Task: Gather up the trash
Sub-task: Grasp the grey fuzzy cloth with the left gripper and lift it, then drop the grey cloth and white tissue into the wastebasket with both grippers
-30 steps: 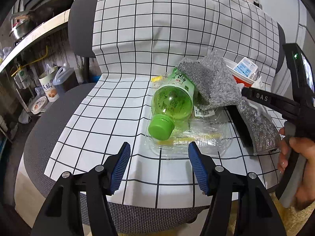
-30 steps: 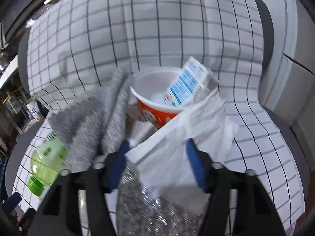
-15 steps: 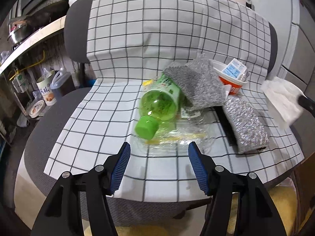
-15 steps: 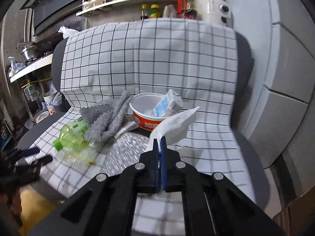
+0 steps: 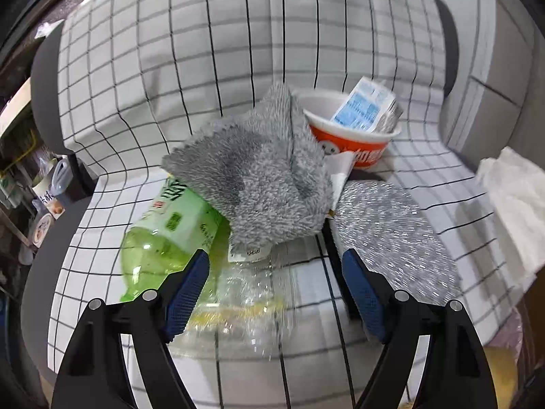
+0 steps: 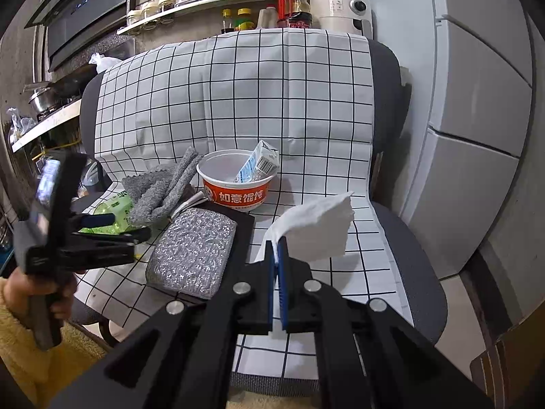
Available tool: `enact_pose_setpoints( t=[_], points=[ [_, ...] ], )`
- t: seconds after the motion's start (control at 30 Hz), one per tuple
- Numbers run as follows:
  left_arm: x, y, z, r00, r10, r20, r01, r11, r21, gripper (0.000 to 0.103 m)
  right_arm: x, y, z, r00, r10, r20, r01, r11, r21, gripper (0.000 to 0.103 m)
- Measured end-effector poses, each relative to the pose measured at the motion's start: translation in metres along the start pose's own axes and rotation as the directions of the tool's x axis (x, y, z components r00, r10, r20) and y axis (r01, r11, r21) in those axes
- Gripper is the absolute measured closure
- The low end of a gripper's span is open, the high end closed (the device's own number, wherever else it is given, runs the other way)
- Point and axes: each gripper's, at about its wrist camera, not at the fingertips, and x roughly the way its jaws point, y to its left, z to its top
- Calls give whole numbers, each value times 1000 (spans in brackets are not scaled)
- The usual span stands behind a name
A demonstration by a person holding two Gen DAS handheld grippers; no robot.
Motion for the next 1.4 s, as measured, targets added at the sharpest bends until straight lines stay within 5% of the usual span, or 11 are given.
enact_pose_setpoints(
  t=[0.17, 0.27, 0.4, 0.47, 0.67, 0.8, 1.07, 1.4],
  points=[
    [20, -8, 5, 999, 38, -5, -37, 998, 54, 32, 9, -6, 0, 1000, 10, -7, -10, 1000, 12, 100],
    [19, -9, 10, 999, 45, 23, -47, 996, 76, 47, 10, -7, 0, 1000, 11, -8, -11, 1000, 15, 100],
    [3, 1, 19, 997, 6, 80, -11, 998, 61, 88, 8, -9, -1, 1000, 9, -2, -9, 1000, 16, 100],
    [-18, 11, 26, 988, -24, 151, 19, 999, 31, 91, 7, -10, -1, 1000, 2, 6, -2, 1000, 16, 100],
    [-107, 33, 49, 926, -95, 367, 127, 990, -64, 93, 4, -21, 8, 999, -28, 45, 25, 998, 52, 100],
    [-163, 25, 44, 880, -170, 443, 204, 978, -31, 93, -16, -29, 14, 995, -37, 88, 29, 996, 90, 100],
    [-193, -22, 7, 824, -399, 402, 407, 911, 69, 92, -64, -49, 3, 991, -87, 102, 73, 989, 128, 100],
    [-188, -127, -20, 689, -675, 264, 639, 738, 217, 92, -132, -97, -55, 951, -310, 14, 303, 937, 174, 100]
  ],
)
